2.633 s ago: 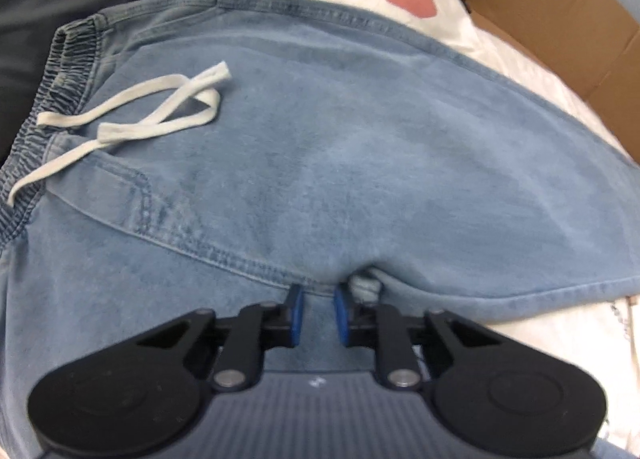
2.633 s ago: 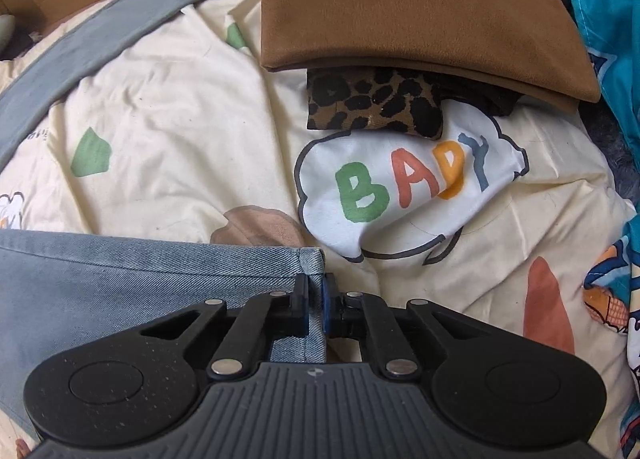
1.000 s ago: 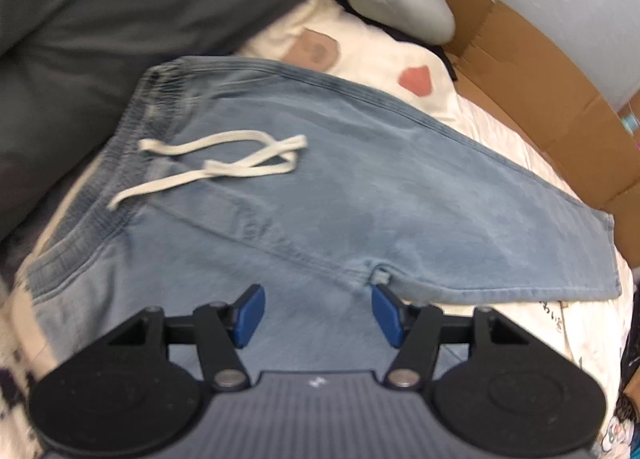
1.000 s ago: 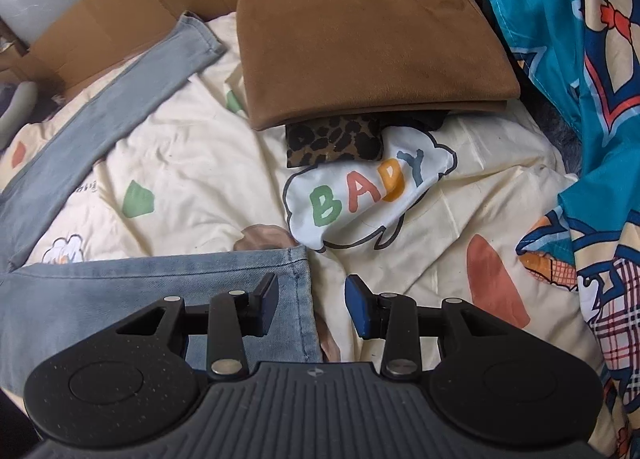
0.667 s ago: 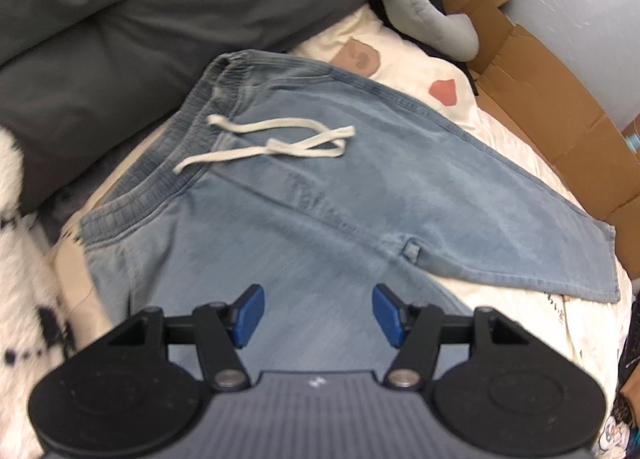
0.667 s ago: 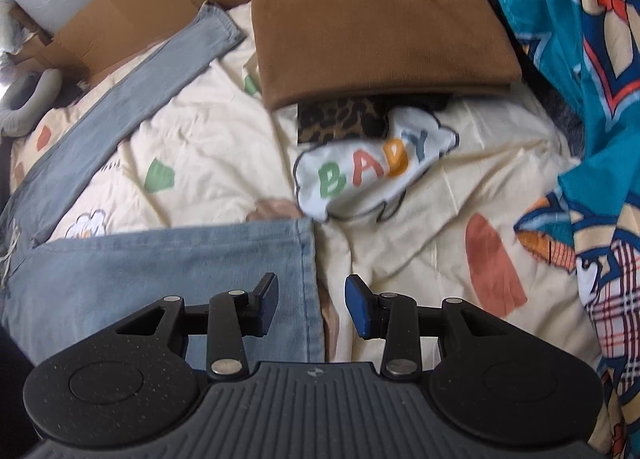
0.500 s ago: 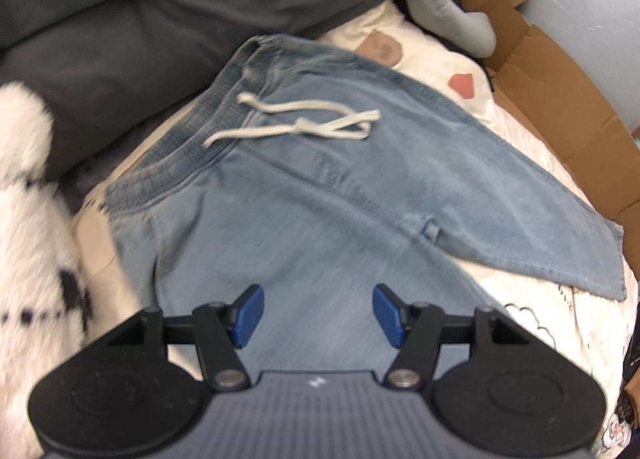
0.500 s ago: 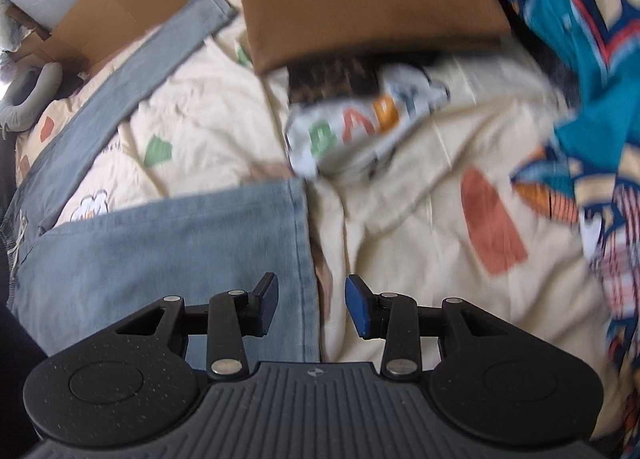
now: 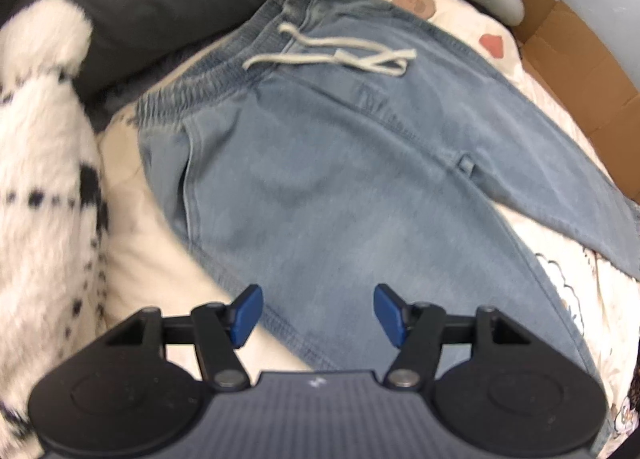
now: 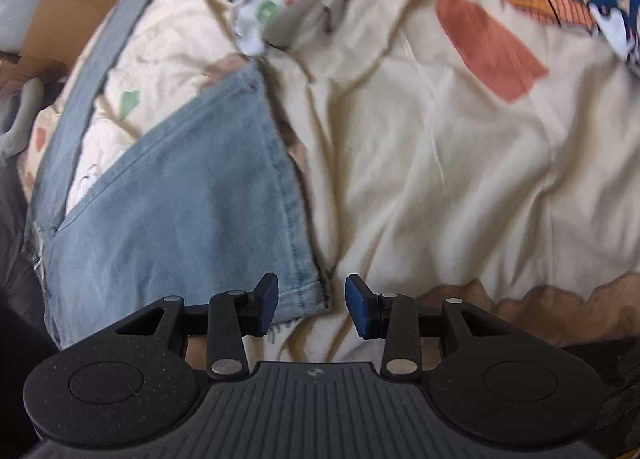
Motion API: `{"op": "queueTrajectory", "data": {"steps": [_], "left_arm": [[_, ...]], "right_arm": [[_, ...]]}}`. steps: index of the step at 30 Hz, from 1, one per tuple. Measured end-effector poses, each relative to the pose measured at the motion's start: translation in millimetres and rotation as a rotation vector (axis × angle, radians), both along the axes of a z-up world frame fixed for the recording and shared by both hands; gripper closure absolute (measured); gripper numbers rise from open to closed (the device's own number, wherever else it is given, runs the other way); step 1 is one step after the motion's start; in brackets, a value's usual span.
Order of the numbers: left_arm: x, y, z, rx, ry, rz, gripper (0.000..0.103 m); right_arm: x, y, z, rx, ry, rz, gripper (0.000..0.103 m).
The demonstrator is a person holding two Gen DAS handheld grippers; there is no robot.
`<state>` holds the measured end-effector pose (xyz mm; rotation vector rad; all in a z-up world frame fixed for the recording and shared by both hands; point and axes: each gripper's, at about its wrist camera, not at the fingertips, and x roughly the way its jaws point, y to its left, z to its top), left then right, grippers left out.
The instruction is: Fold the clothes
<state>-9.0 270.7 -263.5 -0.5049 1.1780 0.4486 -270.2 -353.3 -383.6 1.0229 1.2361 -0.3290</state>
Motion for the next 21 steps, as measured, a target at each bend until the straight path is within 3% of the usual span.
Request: {"op": "queueTrajectory", "data": {"steps": [6, 8, 16, 21], "left_arm": [[-15, -8, -18, -0.028, 0.046, 0.033, 0.036], [-18, -11, -22, -0.040, 0.059, 0.032, 0.036], [-25, -10, -22, -0.033, 0.076, 0.050, 0.035], [-27, -8, -25, -0.036, 0.084, 0.055, 0.035]], "right_arm": [[3, 7, -19, 0.087, -0.012, -0.056, 0.058], [7, 12, -24, 0.104, -0.013, -0.066, 0.051], [16, 13, -13, 0.204, -0.107, -0.053, 0.052], [2, 4, -22, 0.213, -0.073, -0.118, 0.052]]}}
